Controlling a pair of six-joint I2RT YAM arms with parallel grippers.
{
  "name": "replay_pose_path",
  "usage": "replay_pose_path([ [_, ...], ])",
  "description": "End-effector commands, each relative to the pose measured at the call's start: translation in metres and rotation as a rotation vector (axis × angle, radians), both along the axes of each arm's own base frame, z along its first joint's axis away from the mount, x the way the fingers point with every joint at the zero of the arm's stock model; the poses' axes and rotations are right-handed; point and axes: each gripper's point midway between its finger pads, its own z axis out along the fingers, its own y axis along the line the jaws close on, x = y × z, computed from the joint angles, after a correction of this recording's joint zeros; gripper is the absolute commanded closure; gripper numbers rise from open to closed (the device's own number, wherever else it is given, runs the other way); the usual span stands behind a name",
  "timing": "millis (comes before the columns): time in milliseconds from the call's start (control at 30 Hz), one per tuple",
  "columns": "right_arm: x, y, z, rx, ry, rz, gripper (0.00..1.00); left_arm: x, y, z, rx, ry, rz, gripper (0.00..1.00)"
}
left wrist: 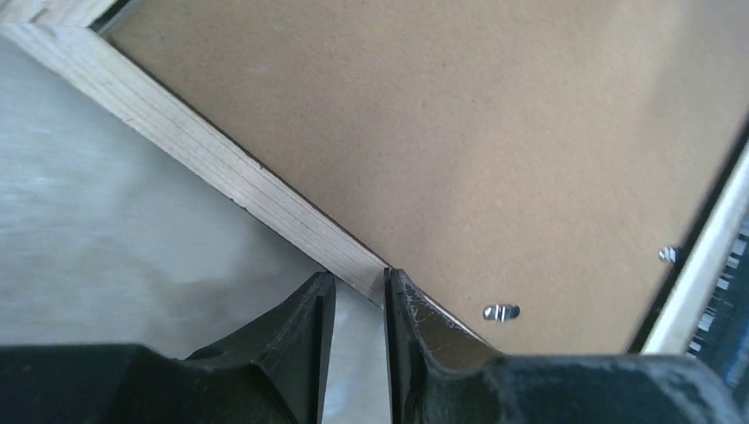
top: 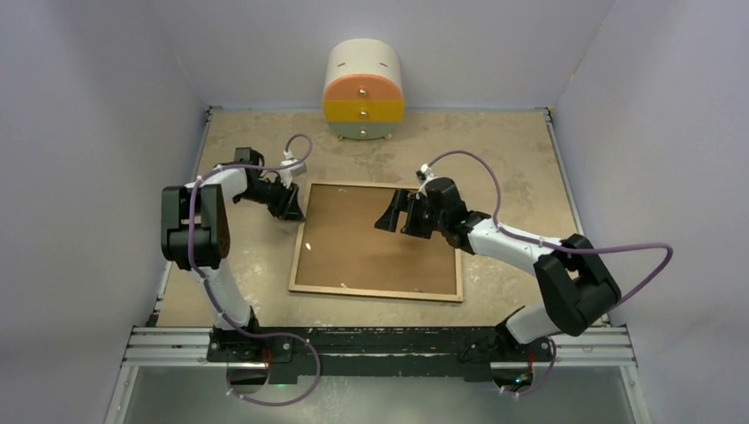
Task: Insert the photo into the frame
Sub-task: Install the photo frame at the center of the board.
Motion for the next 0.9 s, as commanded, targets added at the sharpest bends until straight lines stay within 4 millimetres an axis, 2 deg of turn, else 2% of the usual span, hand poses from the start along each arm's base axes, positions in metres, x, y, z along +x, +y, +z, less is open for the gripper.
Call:
replay_pose_path([
  [0, -0.004, 0.035, 0.014, 0.053, -0.025, 0.074, 0.04, -0.057, -0.022, 0.001, -0.077, 0.139, -0.086, 0.7],
  [133, -0.015, 0.062, 0.008, 0.068, -0.001, 0.129, 0.04, -0.066, -0.024, 0.006, -0.092, 0.142, -0.088, 0.66],
  [267, -0.033, 0.095, 0.006, 0.103, 0.013, 0.197, 0.06, -0.066, -0.023, 0.006, -0.081, 0.126, -0.059, 0.65],
  [500, -0.058, 0.15, -0.002, 0.141, 0.035, 0.315, 0.14, -0.065, -0.02, -0.001, -0.061, 0.126, -0.022, 0.7],
  [633, -0.065, 0.17, -0.008, 0.152, 0.038, 0.348, 0.16, -0.065, -0.019, -0.002, -0.056, 0.126, -0.019, 0.71],
  [867, -0.068, 0.189, -0.019, 0.161, 0.052, 0.368, 0.18, -0.064, -0.02, -0.003, -0.059, 0.121, -0.019, 0.71],
])
